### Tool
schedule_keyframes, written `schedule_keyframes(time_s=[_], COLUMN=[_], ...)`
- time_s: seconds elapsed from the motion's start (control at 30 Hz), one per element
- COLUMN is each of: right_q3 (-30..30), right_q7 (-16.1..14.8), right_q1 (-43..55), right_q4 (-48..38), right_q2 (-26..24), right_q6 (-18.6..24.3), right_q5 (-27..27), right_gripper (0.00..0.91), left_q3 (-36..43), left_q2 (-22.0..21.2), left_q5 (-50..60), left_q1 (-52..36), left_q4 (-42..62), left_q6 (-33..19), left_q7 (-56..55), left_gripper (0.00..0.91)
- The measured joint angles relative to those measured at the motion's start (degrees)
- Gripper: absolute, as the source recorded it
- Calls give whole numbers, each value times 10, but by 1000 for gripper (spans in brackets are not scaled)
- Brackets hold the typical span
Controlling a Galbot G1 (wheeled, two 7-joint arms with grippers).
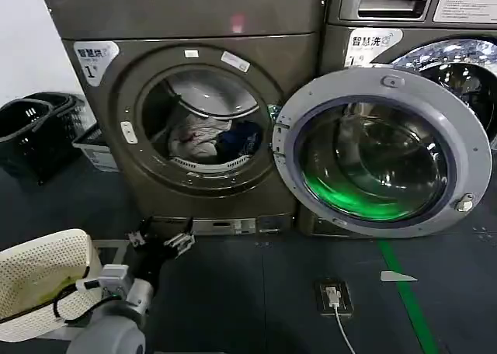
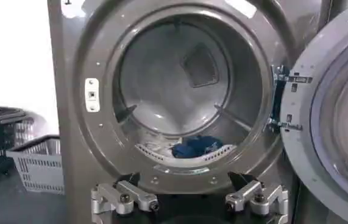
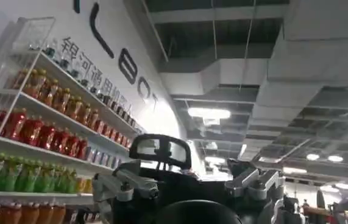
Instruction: Grasp the clothes from the dryer.
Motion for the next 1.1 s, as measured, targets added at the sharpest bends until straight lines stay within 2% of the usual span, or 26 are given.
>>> schedule_keyframes(time_s=[1.1], right_q3=[-8], right_q7=[-3], right_q1=[4], right_q4=[16], right_q2=[1], right_q6=[13], right_q5=[22], right_gripper=[907], left_q3=[0], left_q2=[6], left_q5=[-1], left_q1=[-4], left_q4=[-7], left_q6=[-2], left_q7=[4], left_gripper=[907])
